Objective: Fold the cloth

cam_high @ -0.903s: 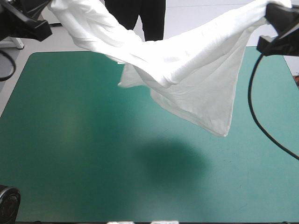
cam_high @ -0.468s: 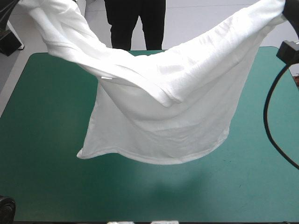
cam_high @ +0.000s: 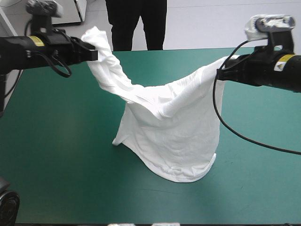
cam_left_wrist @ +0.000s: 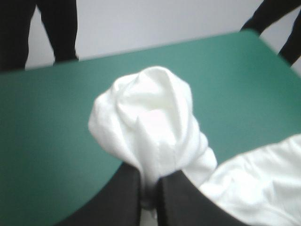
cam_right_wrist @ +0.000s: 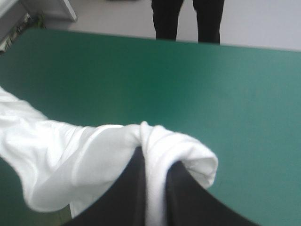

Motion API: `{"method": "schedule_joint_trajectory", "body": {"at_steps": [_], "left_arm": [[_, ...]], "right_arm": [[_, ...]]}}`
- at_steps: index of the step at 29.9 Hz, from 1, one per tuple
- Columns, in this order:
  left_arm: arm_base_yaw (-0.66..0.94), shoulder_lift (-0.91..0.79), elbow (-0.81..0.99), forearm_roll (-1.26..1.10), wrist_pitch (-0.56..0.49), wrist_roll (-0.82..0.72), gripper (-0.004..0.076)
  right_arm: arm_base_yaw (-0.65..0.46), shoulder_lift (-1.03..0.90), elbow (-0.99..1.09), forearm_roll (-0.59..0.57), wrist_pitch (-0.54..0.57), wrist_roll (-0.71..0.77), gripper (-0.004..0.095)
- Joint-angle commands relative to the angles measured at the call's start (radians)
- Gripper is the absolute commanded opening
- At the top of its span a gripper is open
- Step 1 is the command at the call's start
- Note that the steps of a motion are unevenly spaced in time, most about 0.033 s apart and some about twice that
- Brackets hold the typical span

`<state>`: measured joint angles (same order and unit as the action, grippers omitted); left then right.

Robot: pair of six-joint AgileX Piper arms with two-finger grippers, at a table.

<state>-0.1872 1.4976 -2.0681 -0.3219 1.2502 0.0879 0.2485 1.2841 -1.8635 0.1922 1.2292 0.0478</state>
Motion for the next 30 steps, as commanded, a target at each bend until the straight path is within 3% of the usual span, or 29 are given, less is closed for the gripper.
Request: {"method": "schedule_joint_trajectory", "body": {"at_steps": [1, 5, 12, 17, 25, 27, 30], "left_arm": [[0.0, 0.016, 0.137, 0.013, -0.055, 0.006, -0.001], [0.0, 0.115, 0.209, 0.048, -0.134, 0.01, -0.001], [0.0, 0.282, 0.207, 0.079, -0.297, 0.023, -0.001], [0.0, 0.384, 0.207, 0.086, -0.382, 0.023, -0.001], [0.0, 0.506, 0.207, 0.108, -0.412, 0.023, -0.0006], [0.0, 0.518, 0.207, 0.123, -0.409, 0.036, 0.0027], [0.0, 0.52, 0.203, 0.123, -0.377, 0.092, 0.0175]], "right_arm": [[-0.007, 0.012, 0.128, -0.018, -0.164, -0.009, -0.0017], [-0.007, 0.102, 0.246, -0.061, -0.256, -0.009, -0.0017], [-0.011, 0.325, 0.26, -0.098, -0.434, -0.005, -0.0018], [-0.038, 0.44, 0.241, -0.078, -0.46, 0.015, -0.0017], [-0.069, 0.541, 0.221, -0.091, -0.478, 0.04, -0.0015], [-0.069, 0.544, 0.22, -0.089, -0.476, 0.031, 0.0017], [-0.069, 0.544, 0.22, -0.088, -0.456, 0.015, 0.0181]]}}
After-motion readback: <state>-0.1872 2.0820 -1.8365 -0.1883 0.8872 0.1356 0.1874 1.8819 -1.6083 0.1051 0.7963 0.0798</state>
